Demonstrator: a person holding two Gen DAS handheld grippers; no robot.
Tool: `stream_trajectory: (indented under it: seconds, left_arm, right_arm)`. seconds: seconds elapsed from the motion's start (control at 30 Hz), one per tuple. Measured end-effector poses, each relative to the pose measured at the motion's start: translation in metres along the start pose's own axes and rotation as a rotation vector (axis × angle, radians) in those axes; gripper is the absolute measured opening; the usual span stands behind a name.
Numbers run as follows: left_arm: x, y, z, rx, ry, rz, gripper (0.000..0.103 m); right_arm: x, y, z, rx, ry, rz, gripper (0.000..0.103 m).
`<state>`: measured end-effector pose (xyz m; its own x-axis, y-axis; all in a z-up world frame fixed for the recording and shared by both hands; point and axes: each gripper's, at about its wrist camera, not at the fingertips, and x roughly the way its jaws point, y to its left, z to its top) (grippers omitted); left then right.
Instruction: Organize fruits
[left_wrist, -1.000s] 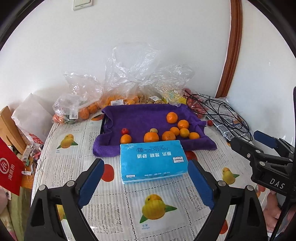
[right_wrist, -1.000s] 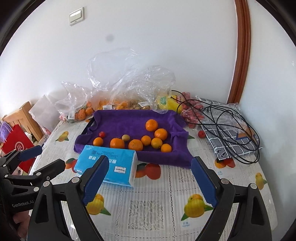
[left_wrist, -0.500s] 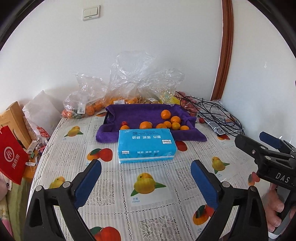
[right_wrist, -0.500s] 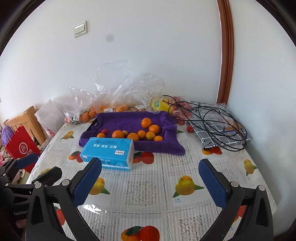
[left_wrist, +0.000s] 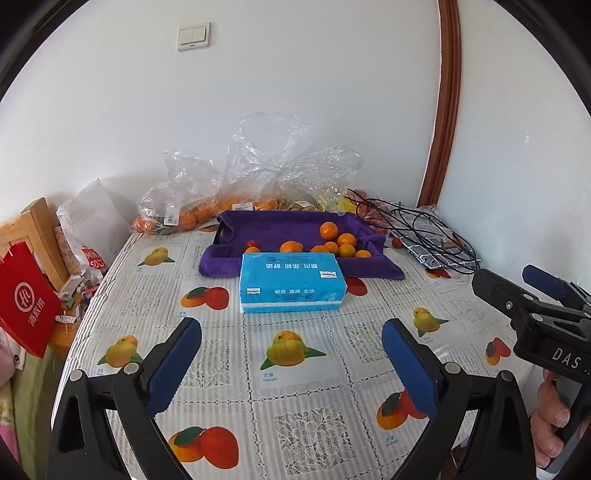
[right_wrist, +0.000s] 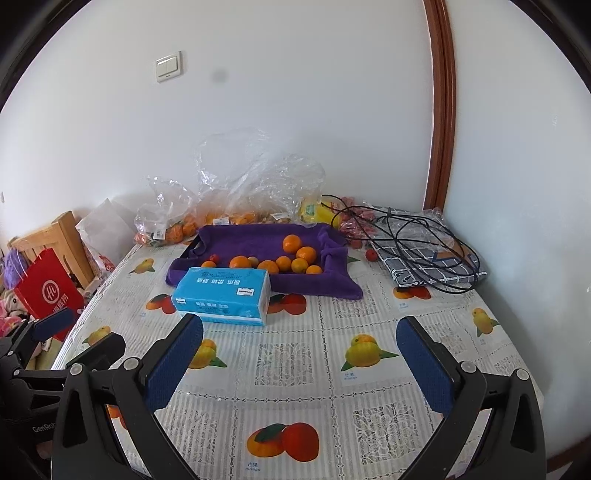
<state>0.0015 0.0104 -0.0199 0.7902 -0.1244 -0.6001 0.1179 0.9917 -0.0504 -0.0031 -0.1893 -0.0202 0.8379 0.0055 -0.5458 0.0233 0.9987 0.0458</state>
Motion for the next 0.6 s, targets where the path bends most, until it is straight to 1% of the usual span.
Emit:
stream_trajectory:
  seconds: [0.6]
  left_arm:
    - [-0.010, -0.011, -0.001, 0.020, -0.020, 0.014, 0.099]
  right_arm:
    - [-0.014, -0.010, -0.009, -0.001, -0.009, 0.005, 0.103]
